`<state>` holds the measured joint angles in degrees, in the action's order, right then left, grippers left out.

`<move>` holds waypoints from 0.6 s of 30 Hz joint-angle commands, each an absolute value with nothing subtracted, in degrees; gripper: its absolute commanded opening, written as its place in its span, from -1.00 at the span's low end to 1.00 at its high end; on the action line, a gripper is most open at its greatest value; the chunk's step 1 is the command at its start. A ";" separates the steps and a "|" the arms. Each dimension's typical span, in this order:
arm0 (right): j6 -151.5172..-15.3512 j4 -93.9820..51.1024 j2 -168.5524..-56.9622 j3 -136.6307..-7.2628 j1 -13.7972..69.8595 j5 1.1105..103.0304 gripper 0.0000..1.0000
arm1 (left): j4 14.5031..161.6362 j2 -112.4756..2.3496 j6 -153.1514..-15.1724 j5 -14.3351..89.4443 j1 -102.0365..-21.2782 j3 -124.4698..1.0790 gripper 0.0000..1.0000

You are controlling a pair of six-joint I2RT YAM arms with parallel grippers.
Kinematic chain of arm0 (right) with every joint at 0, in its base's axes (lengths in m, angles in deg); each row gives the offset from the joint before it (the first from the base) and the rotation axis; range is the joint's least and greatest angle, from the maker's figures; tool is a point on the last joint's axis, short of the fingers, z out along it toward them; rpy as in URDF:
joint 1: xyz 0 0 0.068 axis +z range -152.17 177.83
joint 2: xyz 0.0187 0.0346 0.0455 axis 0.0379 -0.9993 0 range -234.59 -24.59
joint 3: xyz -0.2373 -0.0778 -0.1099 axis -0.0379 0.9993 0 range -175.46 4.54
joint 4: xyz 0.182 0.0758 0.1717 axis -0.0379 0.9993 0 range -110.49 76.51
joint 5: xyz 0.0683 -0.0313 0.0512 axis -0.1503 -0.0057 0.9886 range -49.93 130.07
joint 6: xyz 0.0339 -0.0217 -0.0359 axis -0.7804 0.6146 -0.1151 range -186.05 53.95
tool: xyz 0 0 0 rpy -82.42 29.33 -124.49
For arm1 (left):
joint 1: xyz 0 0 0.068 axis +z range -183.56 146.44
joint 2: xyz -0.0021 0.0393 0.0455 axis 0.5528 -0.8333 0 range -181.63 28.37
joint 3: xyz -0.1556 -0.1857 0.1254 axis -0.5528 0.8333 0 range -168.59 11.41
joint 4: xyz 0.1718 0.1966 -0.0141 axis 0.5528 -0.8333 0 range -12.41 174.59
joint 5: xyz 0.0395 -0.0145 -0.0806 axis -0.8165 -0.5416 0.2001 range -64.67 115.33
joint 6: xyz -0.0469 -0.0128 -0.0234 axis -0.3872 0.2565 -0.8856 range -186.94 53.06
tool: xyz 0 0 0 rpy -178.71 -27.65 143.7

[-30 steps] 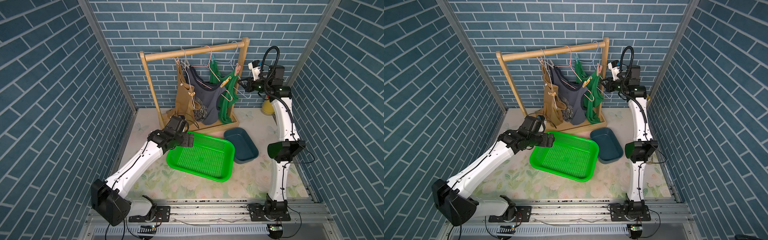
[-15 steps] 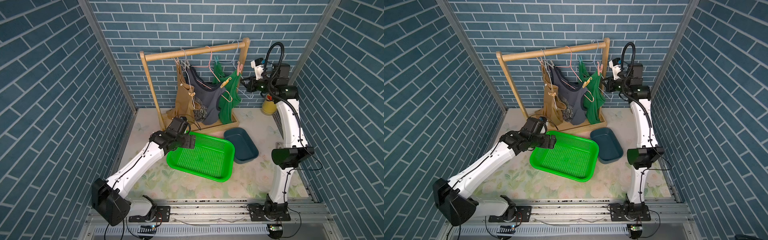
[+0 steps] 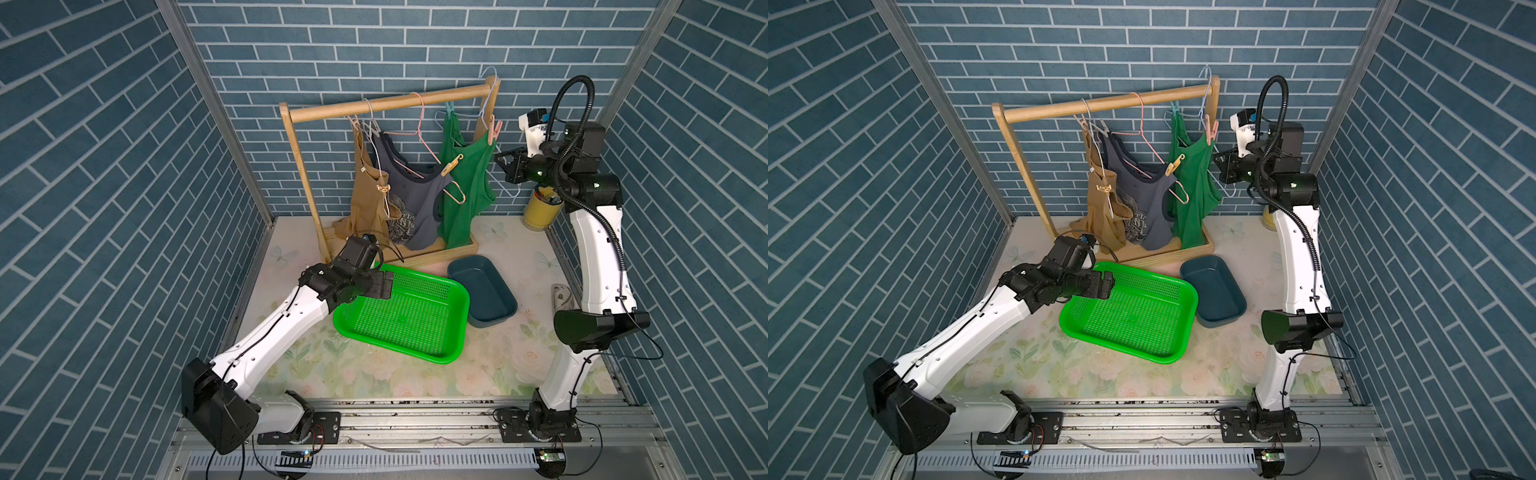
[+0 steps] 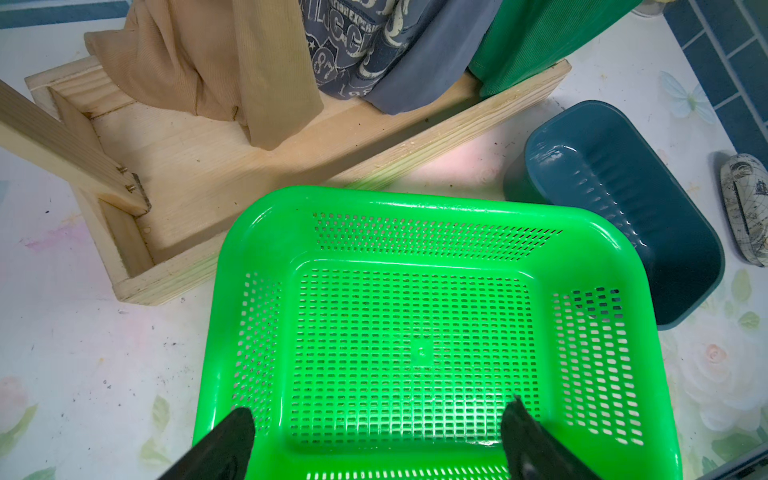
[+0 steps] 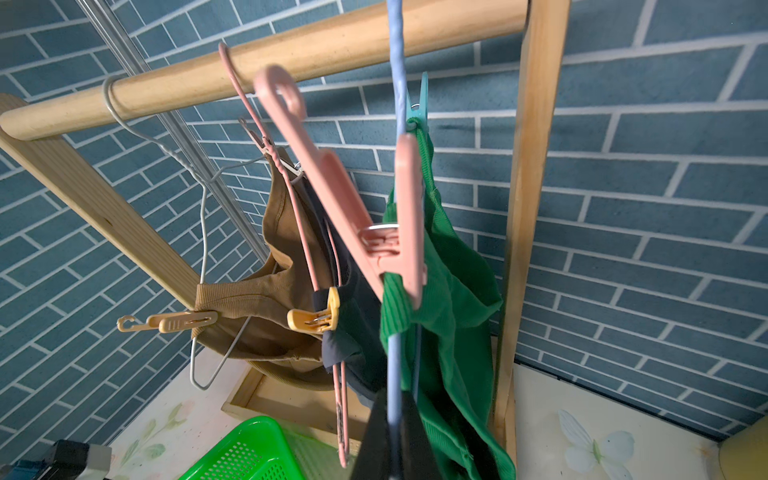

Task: Remove the clothespins securing tank tops to the hanger
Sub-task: Pick up the hanger from the clothesline, then remove the clothespin from the hanger.

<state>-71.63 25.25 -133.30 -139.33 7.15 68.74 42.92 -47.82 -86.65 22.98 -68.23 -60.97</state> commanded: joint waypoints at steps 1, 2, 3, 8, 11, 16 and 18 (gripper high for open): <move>-71.69 24.73 -128.66 -139.71 6.98 67.23 -1.00 | 42.76 -45.91 -86.63 21.97 -68.87 -60.76 0.89; -71.52 25.30 -127.38 -138.67 7.03 66.25 -1.00 | 42.82 -45.45 -86.73 21.66 -68.89 -60.55 0.90; -71.50 25.58 -125.75 -137.00 7.02 64.79 -1.00 | 42.85 -45.13 -86.81 21.52 -68.89 -60.40 0.90; -73.26 21.39 -114.48 -121.74 7.04 60.10 -1.00 | 42.95 -44.37 -86.79 21.34 -68.89 -59.78 0.90; -74.35 21.67 -109.52 -116.88 7.02 59.60 -1.00 | 43.26 -44.45 -86.72 21.54 -69.00 -59.63 0.90; -75.58 26.89 -104.71 -116.19 6.98 58.88 -1.00 | 43.82 -45.21 -87.81 22.92 -68.98 -60.73 0.90; -76.68 28.55 -103.05 -116.94 7.08 59.84 -1.00 | 43.16 -45.81 -88.48 24.19 -68.98 -62.85 0.91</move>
<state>-74.37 28.63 -105.98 -115.48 7.15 59.73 43.22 -45.02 -87.35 22.71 -68.56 -60.86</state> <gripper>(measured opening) 0.063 0.952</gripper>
